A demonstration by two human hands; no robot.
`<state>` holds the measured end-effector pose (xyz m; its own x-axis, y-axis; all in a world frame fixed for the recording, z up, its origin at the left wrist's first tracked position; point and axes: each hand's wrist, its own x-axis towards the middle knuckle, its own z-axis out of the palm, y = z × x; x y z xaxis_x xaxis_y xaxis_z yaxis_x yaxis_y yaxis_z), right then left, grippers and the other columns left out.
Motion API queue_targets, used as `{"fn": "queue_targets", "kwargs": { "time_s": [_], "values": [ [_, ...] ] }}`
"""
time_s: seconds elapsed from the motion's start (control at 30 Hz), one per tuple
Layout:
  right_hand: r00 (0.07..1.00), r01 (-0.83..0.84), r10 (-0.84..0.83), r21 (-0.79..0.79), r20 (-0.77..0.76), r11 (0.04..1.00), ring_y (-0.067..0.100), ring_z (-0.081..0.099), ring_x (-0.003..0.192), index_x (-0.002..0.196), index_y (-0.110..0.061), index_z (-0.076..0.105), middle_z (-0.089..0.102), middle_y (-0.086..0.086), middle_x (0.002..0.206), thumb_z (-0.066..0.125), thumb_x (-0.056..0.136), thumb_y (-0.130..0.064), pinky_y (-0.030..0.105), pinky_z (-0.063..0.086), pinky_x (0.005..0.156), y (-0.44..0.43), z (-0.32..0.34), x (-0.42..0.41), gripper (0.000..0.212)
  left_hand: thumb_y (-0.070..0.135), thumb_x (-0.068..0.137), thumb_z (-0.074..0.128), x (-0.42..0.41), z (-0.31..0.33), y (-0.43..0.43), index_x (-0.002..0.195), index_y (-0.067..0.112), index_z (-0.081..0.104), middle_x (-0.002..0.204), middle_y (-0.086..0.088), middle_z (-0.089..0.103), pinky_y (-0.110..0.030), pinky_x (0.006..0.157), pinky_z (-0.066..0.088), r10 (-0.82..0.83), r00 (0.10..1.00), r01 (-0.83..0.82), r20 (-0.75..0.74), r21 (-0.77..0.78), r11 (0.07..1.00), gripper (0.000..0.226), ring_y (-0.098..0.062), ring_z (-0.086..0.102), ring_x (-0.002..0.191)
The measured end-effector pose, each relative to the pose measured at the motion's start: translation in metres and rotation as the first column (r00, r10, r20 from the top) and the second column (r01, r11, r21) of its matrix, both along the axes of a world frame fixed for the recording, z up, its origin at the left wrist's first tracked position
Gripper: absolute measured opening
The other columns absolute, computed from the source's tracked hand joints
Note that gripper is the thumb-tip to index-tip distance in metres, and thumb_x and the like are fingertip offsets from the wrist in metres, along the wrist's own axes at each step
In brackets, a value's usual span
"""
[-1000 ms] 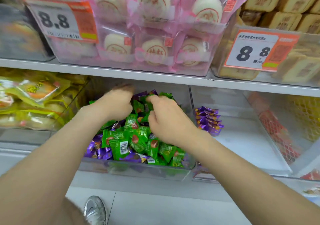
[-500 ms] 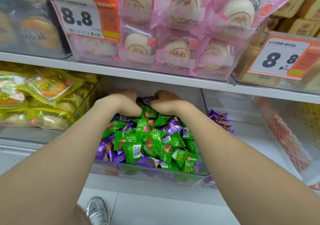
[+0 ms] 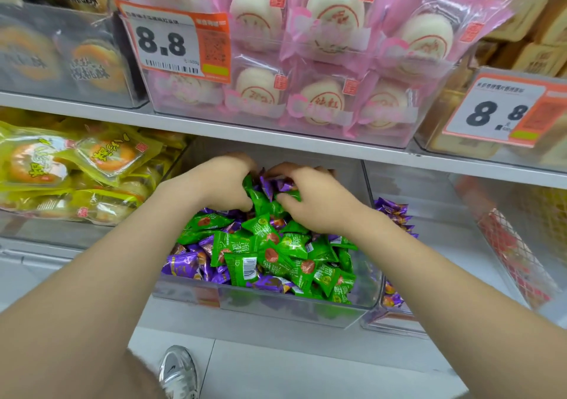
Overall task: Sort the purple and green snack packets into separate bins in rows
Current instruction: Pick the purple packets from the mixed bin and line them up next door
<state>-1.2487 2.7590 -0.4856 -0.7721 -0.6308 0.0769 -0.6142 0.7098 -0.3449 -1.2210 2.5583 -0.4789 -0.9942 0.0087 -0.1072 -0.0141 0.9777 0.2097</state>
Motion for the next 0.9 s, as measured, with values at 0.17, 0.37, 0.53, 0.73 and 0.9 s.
{"fn": "queue_targets", "kwargs": {
  "time_s": [0.17, 0.37, 0.53, 0.73, 0.9],
  "values": [
    [0.995, 0.012, -0.003, 0.09, -0.096, 0.996, 0.031, 0.06, 0.123, 0.139, -0.033, 0.057, 0.069, -0.003, 0.13, 0.056, 0.099, -0.031, 0.052, 0.042, 0.108, 0.023, 0.003, 0.028, 0.04, 0.038, 0.073, 0.08, 0.041, 0.015, 0.009, 0.141, 0.028, 0.06, 0.133, 0.0, 0.066, -0.03, 0.105, 0.047, -0.054, 0.997, 0.059, -0.05, 0.101, 0.993, 0.071, -0.021, 0.059, 0.126],
    [0.999, -0.012, 0.011, -0.006, -0.048, 1.0, 0.029, 0.062, 0.114, 0.133, -0.023, 0.06, 0.07, 0.003, 0.122, 0.043, 0.097, -0.034, 0.051, 0.051, 0.096, 0.034, -0.013, 0.046, 0.041, 0.079, 0.074, 0.064, 0.055, 0.002, 0.028, 0.119, 0.045, 0.061, 0.107, 0.02, 0.065, -0.042, 0.102, 0.05, -0.112, 0.986, 0.131, -0.125, 0.151, 0.98, 0.057, -0.018, 0.062, 0.112],
    [0.967, 0.108, -0.143, -0.174, -0.209, 0.979, 0.029, 0.064, 0.11, 0.138, -0.023, 0.054, 0.07, 0.001, 0.12, 0.061, 0.097, -0.023, 0.05, 0.05, 0.092, 0.041, -0.018, 0.046, 0.042, 0.049, 0.068, 0.064, 0.054, 0.003, 0.035, 0.116, 0.045, 0.063, 0.095, 0.02, 0.066, -0.042, 0.093, 0.054, -0.111, 0.975, 0.15, -0.195, 0.201, 0.968, 0.048, -0.013, 0.063, 0.098],
    [0.943, 0.136, -0.241, -0.393, -0.23, 0.909, 0.028, 0.059, 0.106, 0.137, -0.015, 0.058, 0.053, 0.002, 0.119, 0.072, 0.087, -0.007, 0.047, 0.048, 0.092, 0.056, -0.017, 0.05, 0.052, 0.033, 0.07, 0.058, 0.055, -0.004, 0.053, 0.107, 0.041, 0.053, 0.102, 0.015, 0.048, -0.048, 0.088, 0.052, -0.18, 0.948, 0.234, -0.263, 0.192, 0.953, 0.038, -0.014, 0.056, 0.097],
    [0.982, 0.101, -0.169, -0.508, -0.088, 0.855, 0.012, 0.06, 0.078, 0.125, -0.029, 0.05, 0.065, -0.01, 0.087, 0.079, 0.091, -0.02, 0.024, 0.046, 0.074, 0.082, -0.001, 0.06, 0.046, 0.033, 0.091, 0.069, 0.053, -0.003, 0.059, 0.114, 0.042, 0.057, 0.097, 0.017, 0.054, -0.048, 0.083, 0.052, -0.182, 0.882, 0.271, -0.435, 0.152, 0.951, 0.028, -0.015, 0.06, 0.094]
  ]
}}
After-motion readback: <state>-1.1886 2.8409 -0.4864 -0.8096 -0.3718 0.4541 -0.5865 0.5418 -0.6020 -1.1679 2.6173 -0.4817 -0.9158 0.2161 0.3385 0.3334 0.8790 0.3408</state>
